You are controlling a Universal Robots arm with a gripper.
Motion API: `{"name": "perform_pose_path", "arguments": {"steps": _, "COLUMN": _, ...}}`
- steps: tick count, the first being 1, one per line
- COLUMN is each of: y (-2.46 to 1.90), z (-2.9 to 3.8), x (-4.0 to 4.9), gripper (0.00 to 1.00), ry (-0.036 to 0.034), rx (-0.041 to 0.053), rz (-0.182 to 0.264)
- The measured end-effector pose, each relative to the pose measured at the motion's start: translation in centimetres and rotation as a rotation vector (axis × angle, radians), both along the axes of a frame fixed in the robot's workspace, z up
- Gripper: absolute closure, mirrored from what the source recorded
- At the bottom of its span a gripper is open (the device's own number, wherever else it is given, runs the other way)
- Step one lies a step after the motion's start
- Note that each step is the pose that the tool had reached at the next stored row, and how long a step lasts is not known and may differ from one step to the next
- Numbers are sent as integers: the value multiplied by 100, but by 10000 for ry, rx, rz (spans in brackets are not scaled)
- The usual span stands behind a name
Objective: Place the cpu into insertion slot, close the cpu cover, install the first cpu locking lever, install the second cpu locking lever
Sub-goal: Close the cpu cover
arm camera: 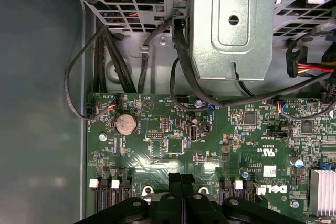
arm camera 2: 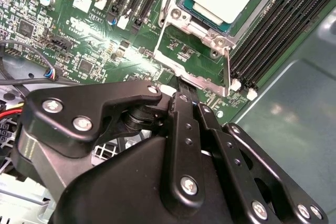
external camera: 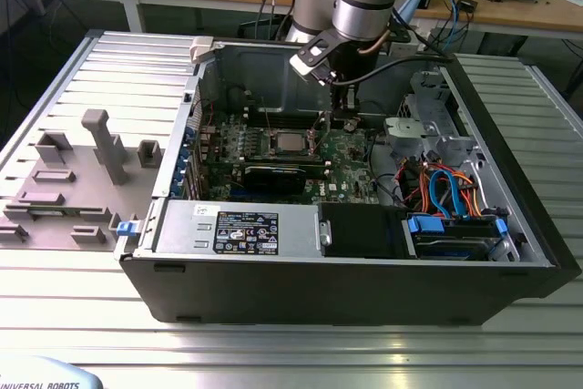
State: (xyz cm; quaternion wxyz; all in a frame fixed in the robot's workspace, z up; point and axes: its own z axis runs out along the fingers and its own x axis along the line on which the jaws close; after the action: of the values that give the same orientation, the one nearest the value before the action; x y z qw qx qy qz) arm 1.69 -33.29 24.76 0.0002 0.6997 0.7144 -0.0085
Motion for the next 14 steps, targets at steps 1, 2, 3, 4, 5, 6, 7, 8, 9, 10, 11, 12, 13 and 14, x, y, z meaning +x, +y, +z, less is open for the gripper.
{"name": "perform_pose_path", "arguments": {"steps": 1, "y": 0, "z": 0, "x": -2, "gripper": 89, "ry": 0, "rx": 0, "rz": 0}}
{"name": "perform_pose_path", "arguments": {"steps": 2, "y": 0, "z": 0, "x": -7, "gripper": 89, "ry": 0, "rx": 1, "rz": 1}}
{"name": "perform_pose_path", "arguments": {"steps": 3, "y": 0, "z": 0, "x": -11, "gripper": 89, "ry": 0, "rx": 0, "rz": 1}}
{"name": "perform_pose_path", "arguments": {"steps": 4, "y": 0, "z": 0, "x": -13, "gripper": 89, "ry": 0, "rx": 0, "rz": 0}}
{"name": "perform_pose_path", "arguments": {"steps": 5, "y": 0, "z": 0, "x": -14, "gripper": 89, "ry": 0, "rx": 0, "rz": 1}}
{"name": "perform_pose_path", "arguments": {"steps": 6, "y": 0, "z": 0, "x": -17, "gripper": 89, "ry": 0, "rx": 0, "rz": 0}}
{"name": "perform_pose_path", "arguments": {"steps": 7, "y": 0, "z": 0, "x": -19, "gripper": 89, "ry": 0, "rx": 0, "rz": 0}}
{"name": "perform_pose_path", "arguments": {"steps": 8, "y": 0, "z": 0, "x": -23, "gripper": 89, "ry": 0, "rx": 0, "rz": 1}}
{"name": "perform_pose_path", "arguments": {"steps": 9, "y": 0, "z": 0, "x": -26, "gripper": 89, "ry": 0, "rx": 0, "rz": 0}}
{"name": "perform_pose_path", "arguments": {"steps": 10, "y": 0, "z": 0, "x": -27, "gripper": 89, "ry": 0, "rx": 0, "rz": 1}}
{"name": "perform_pose_path", "arguments": {"steps": 11, "y": 0, "z": 0, "x": -29, "gripper": 89, "ry": 0, "rx": 0, "rz": 0}}
{"name": "perform_pose_path", "arguments": {"steps": 12, "y": 0, "z": 0, "x": -31, "gripper": 89, "ry": 1, "rx": 0, "rz": 0}}
{"name": "perform_pose_path", "arguments": {"steps": 13, "y": 0, "z": 0, "x": -33, "gripper": 89, "ry": 0, "rx": 0, "rz": 1}}
{"name": "perform_pose_path", "arguments": {"steps": 14, "y": 0, "z": 0, "x": -35, "gripper": 89, "ry": 0, "rx": 0, "rz": 0}}
